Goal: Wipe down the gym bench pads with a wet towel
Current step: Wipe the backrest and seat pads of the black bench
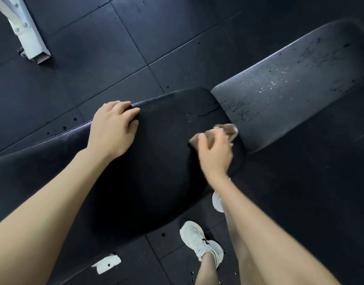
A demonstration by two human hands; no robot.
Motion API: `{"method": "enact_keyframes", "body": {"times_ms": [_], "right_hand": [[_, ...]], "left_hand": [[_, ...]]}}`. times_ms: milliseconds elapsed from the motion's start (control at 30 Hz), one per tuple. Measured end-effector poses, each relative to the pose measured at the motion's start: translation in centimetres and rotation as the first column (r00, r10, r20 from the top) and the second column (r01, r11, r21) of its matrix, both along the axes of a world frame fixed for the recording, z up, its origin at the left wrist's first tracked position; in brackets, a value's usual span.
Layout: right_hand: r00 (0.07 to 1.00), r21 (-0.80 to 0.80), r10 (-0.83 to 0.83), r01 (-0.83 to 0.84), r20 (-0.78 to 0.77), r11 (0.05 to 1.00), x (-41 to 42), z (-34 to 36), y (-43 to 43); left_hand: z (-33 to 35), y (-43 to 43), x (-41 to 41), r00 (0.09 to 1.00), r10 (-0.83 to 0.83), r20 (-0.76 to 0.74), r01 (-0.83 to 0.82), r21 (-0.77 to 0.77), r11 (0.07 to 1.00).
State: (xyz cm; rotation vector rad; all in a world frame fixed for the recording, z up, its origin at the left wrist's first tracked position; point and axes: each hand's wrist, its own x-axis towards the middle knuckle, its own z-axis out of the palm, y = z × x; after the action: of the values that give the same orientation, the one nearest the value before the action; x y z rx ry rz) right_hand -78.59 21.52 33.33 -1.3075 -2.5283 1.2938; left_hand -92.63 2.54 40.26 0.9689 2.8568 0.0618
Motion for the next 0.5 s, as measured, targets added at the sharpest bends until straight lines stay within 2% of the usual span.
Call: {"method": "enact_keyframes", "body": {"times_ms": [67, 133, 200, 233, 400, 467, 500], "right_hand": [[0.958, 0.057, 0.253, -0.248, -0.131, 0.967, 0.1, 1.5, -4.2], [0.851, 0.117, 0.499, -0.485, -0.163, 0.867, 0.5, 2.0, -5.0], [0.742, 0.179, 0.651, -0.627, -0.160, 0.758, -0.3, 0.5, -2.1], [0.728, 0.191, 0.670, -0.644, -0.146, 0.741, -1.0, -0.3, -0.4], [0.929, 0.013, 0.370, -0.370, 0.002, 0.929, -6.7, -2.4, 4.3], [0.953, -0.028, 0.302, -0.301, 0.010, 0.953, -7.6, -1.7, 3.0], [0.942, -0.018, 0.334, -0.335, -0.038, 0.942, -7.6, -1.3, 1.9]], "left_hand": [[-0.9, 1.1, 0.0, 1.000, -0.007, 0.011, 0.008, -0.072, 0.997], [-1.4, 2.5, -0.1, 0.997, 0.053, 0.052, -0.046, -0.134, 0.990], [-1.9, 3.6, -0.2, 0.989, 0.131, 0.065, -0.118, -0.171, 0.978], [-2.1, 4.1, -0.2, 0.985, 0.158, 0.064, -0.144, -0.184, 0.972], [-3.4, 5.7, -1.2, 0.983, 0.170, 0.064, -0.152, -0.221, 0.963], [-3.7, 6.5, -2.1, 0.980, 0.175, 0.091, -0.152, -0.215, 0.965], [-3.9, 6.9, -2.3, 0.979, 0.179, 0.094, -0.155, -0.215, 0.964]]}}
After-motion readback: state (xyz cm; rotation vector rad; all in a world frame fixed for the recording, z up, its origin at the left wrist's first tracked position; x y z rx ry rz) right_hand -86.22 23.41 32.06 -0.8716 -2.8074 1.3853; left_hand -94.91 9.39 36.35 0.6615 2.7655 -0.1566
